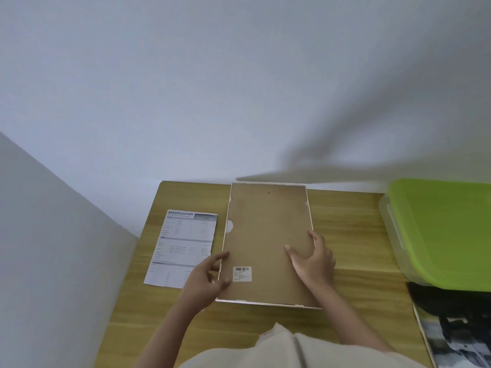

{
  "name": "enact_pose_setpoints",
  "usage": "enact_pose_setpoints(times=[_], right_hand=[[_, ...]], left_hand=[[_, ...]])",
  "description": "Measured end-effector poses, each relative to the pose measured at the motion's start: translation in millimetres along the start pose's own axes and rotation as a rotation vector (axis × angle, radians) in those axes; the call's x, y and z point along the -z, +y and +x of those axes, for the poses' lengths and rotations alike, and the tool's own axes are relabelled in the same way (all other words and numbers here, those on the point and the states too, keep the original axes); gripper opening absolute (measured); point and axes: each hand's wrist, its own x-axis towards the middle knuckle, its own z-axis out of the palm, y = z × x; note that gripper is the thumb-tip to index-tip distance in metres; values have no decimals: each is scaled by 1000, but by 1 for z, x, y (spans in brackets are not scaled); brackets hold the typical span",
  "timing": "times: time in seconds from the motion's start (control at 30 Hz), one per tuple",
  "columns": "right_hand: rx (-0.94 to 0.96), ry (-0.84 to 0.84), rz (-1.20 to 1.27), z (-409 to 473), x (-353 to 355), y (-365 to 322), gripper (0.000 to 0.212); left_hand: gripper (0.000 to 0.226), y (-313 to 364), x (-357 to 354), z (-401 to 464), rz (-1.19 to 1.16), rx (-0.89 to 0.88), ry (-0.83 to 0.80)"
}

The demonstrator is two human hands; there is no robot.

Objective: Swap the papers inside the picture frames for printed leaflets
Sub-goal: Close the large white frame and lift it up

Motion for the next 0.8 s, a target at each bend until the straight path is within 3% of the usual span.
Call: enact_pose_setpoints(times=[0.23, 0.37, 0.53, 0.8], right_hand=[[223, 175, 234, -22, 22, -6, 65], [291, 245, 351, -31, 36, -26, 60], [328, 282, 422, -36, 54, -51, 61], [391, 200, 395, -30, 74, -64, 57]], left_hand=[[44, 35, 20, -18, -91, -222, 3], [34, 66, 14, -29, 17, -418, 210], [37, 94, 8, -34, 52, -610, 442], [33, 113, 4, -47, 53, -804, 632]])
